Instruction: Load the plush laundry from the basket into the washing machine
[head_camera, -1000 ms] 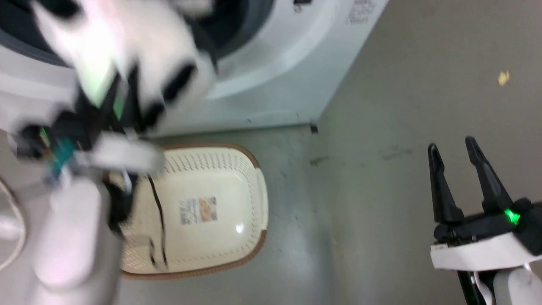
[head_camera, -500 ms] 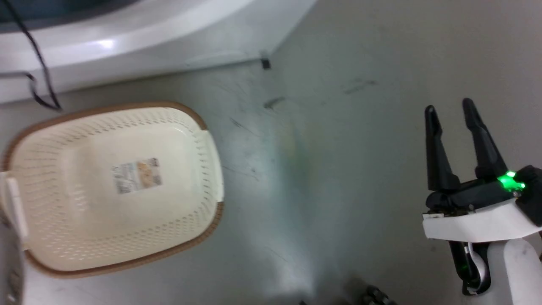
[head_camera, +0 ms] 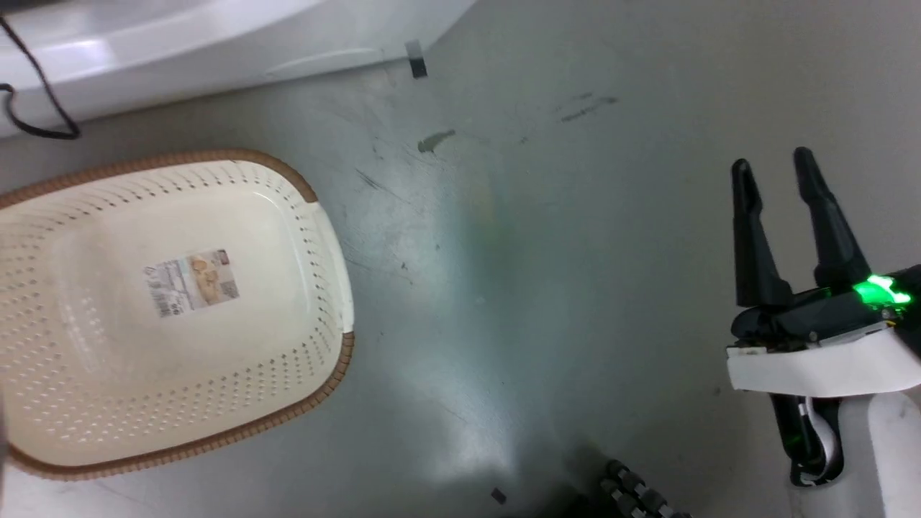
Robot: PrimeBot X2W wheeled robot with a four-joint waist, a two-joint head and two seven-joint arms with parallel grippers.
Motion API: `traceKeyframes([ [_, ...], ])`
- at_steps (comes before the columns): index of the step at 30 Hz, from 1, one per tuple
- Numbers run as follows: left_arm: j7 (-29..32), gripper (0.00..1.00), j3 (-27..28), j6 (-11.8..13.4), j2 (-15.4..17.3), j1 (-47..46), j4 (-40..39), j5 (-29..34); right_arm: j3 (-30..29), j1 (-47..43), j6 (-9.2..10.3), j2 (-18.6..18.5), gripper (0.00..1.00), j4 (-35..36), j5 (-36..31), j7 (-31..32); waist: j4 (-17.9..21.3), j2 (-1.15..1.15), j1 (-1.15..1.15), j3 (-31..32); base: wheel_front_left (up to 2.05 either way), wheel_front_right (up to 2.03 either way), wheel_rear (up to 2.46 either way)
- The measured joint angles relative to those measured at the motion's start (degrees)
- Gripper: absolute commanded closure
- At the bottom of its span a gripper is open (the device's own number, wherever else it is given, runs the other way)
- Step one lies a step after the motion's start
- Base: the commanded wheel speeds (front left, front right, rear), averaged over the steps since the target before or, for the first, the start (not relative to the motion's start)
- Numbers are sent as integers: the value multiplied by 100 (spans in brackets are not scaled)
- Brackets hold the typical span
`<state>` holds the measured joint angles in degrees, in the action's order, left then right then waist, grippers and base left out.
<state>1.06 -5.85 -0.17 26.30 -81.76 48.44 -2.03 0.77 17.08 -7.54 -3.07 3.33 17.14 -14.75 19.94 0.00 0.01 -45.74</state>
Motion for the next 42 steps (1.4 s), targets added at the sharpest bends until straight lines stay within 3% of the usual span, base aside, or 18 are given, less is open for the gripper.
traceKeyframes([
  [9,-1325,0,-65,-216,-537,1001,417,-349,-294,-221,0,-22,0,29,-506,0,-375,0,-1,833,0,0,0],
  [14,-1557,0,1,-307,-903,1985,226,-631,-372,-538,0,-194,0,35,-678,0,-663,0,-1,1526,0,0,0],
  [21,-1575,0,430,-287,-1326,4134,-1595,-936,-398,-917,0,-255,0,21,-818,0,-1091,0,-3,2541,0,0,0],
  [26,-1574,0,436,-227,-1717,5829,-2816,-873,-400,-1323,0,-246,0,-40,-886,0,-1396,0,-4,3206,0,0,0],
  [30,-1575,0,425,-131,-1874,6649,-3444,-791,-382,-1505,0,-235,0,-78,-913,0,-1647,0,-3,3621,0,0,0],
  [42,-1575,0,140,227,-2225,8112,-3934,-628,-333,-1955,0,-120,0,-276,-1015,0,-2197,0,-2,4318,0,0,0],
])
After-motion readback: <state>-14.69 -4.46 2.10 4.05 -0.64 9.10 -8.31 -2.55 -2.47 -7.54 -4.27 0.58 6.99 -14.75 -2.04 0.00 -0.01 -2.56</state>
